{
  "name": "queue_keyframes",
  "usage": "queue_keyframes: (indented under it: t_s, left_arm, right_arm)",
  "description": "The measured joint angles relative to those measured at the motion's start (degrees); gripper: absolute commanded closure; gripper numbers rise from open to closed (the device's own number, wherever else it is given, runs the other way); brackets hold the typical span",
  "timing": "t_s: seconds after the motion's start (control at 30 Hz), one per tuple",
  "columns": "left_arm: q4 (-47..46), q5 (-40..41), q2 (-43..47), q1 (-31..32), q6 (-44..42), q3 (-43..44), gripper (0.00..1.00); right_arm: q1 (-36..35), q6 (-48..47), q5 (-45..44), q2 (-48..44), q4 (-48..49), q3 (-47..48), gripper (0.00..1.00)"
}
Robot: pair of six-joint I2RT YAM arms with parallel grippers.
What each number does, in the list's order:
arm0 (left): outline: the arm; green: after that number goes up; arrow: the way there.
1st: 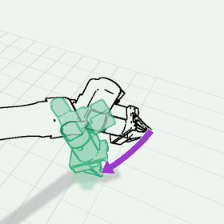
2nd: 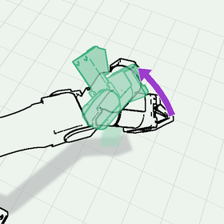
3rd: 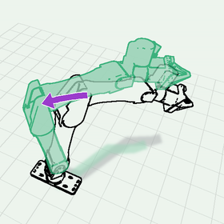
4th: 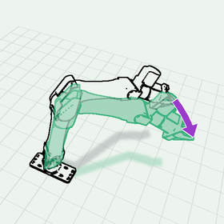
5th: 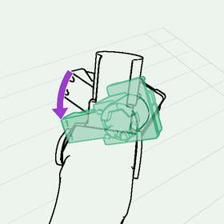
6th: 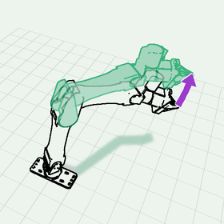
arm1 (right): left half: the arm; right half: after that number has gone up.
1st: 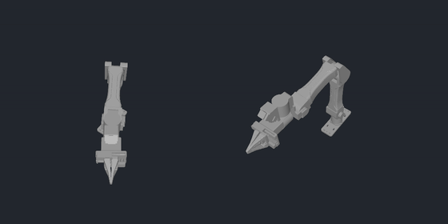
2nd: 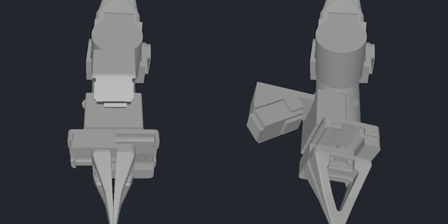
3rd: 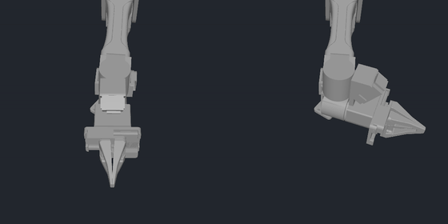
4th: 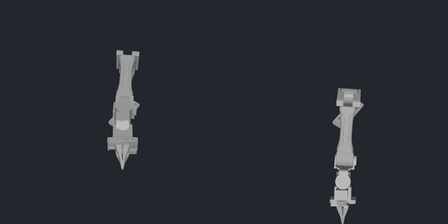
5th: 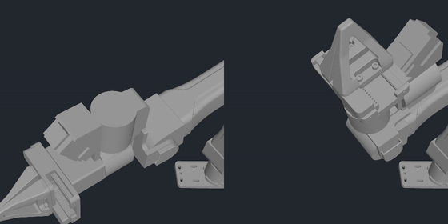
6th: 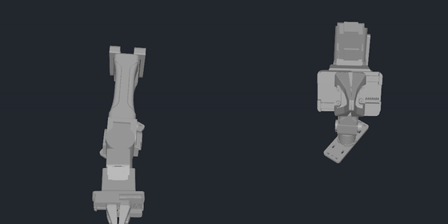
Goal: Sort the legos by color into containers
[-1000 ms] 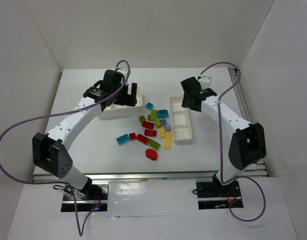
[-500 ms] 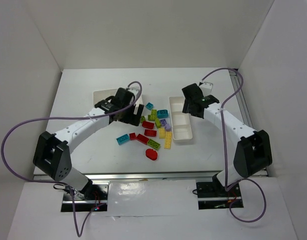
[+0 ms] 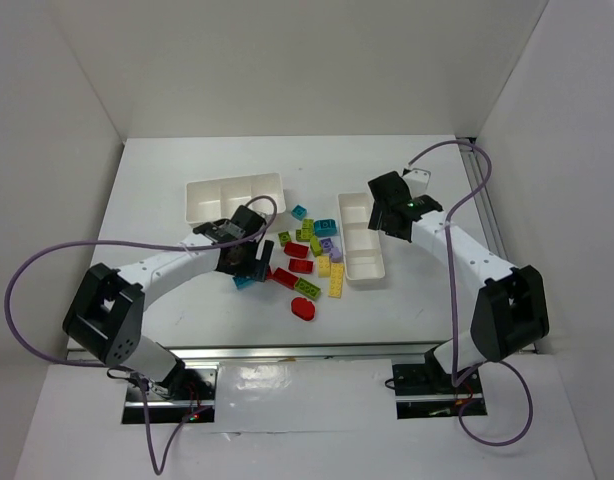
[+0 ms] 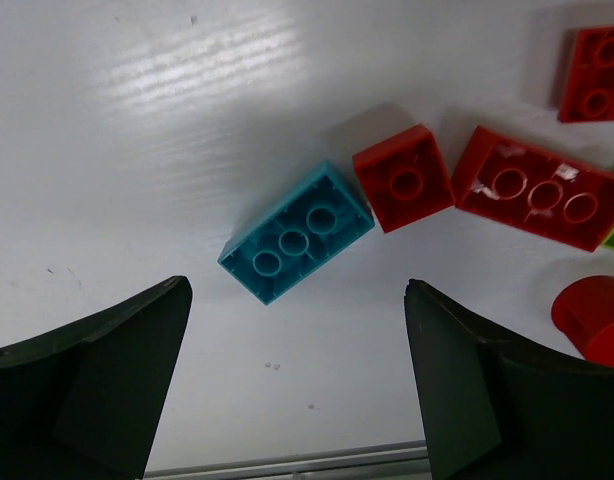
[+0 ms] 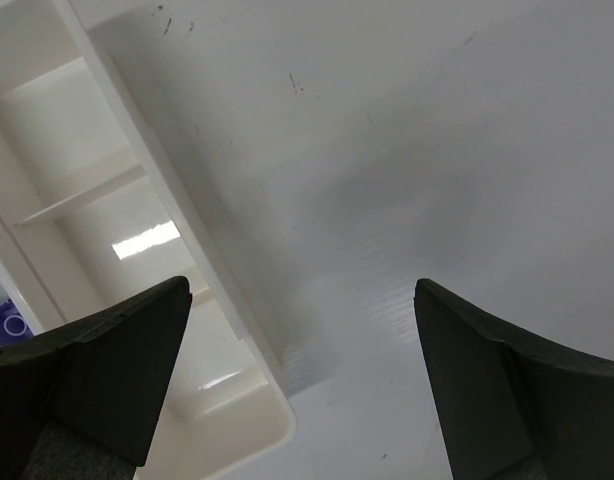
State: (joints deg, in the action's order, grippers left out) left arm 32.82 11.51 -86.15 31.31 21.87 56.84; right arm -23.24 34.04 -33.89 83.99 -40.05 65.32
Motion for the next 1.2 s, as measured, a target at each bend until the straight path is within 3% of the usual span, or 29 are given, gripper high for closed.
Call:
queue_keyframes:
  t_s: [0.3,1.0,1.2]
  left_arm:
    - [1.6,0.9,2.1,-1.2,5.4,-2.8,0.03]
    - [1.1,2.2,-6.0,-2.9,8.5,-1.8,0.02]
    - [-0.1,3.8,-8.1,-2.9,8.6,0.4,0.15]
  right_arm:
    - [0.0,0.0,-0.2,0.9,0.0,0.3,0.0]
    - [0.4,-0.7,-0.2,7.0,0.4,2.2,0.0]
    - [0.4,-0.7,-0.2,7.7,0.4,2.3,0.0]
